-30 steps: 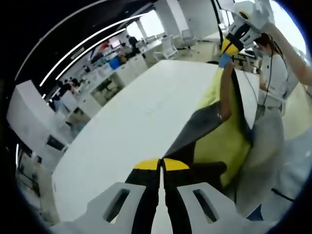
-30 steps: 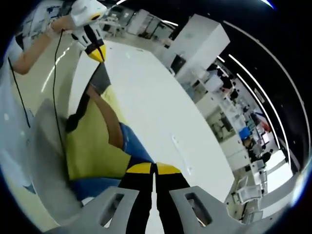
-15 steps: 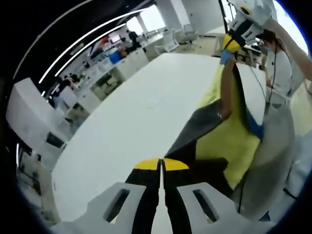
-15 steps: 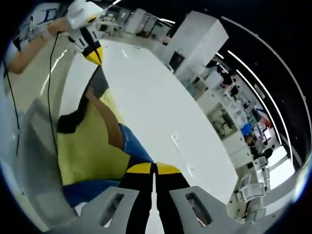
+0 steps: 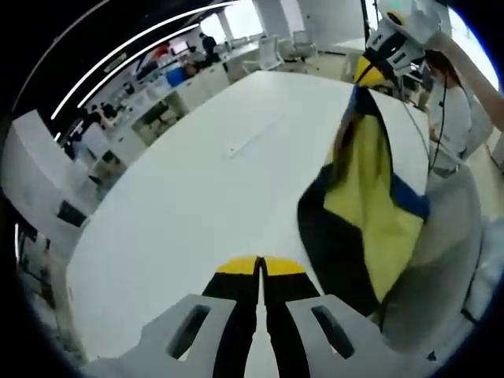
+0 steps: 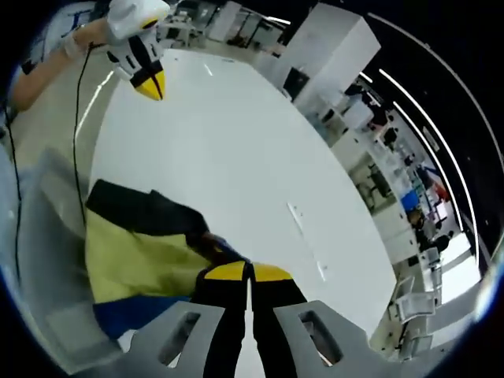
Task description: Fold the garment on the visible template until the final outline fits inside the template.
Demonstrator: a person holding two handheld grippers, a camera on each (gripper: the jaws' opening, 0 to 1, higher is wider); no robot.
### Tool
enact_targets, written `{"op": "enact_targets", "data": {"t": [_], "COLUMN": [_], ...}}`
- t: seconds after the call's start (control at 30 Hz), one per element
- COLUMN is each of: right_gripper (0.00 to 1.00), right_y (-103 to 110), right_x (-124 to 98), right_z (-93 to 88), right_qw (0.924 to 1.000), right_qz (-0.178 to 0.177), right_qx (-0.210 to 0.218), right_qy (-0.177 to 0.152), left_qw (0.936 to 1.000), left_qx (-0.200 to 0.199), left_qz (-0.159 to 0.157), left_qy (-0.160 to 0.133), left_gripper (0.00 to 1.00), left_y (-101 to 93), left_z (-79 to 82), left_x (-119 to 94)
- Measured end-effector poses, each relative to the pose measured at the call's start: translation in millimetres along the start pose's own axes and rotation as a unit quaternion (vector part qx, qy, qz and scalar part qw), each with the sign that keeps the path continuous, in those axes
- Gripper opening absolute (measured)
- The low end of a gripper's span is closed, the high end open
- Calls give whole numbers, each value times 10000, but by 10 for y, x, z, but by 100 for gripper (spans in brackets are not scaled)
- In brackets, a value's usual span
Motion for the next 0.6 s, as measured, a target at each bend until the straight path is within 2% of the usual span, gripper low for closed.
{"op": "enact_targets", "data": {"t": [0.13, 0.27, 0.33, 0.6], "right_gripper": [1, 1, 1, 1], "right_y": [-59, -158, -130, -59], "right_x": [78, 67, 30, -28], "right_z": [-88, -210, -219, -216], "right_qw": [9999, 9998, 9998, 9997], "right_qz": [28, 32, 24, -9], "right_qx": [81, 173, 196, 237], "right_qy": [57, 79, 69, 61], "left_qw": [9999, 9999, 9995, 9983], "left_qx": [2, 88, 141, 229], "left_qz": [-10, -119, -266, -539], "left_qy": [-128, -75, -94, -78], "left_gripper": [0, 0, 0, 0], "left_y": [-22, -77, -106, -290], "left_z": [45, 70, 108, 222], "left_x": [44, 178, 262, 586]}}
Point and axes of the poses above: the point that each gripper's makers call its tool centre point, and the gripper's own axes: x roughly forward along the fingers, y roughly to its left, z roughly out of its top, the point moved 6 cm from there along -x, roughly backward along the fingers, and after that the axes turned 6 degrees about y, right-handed, at the moved point
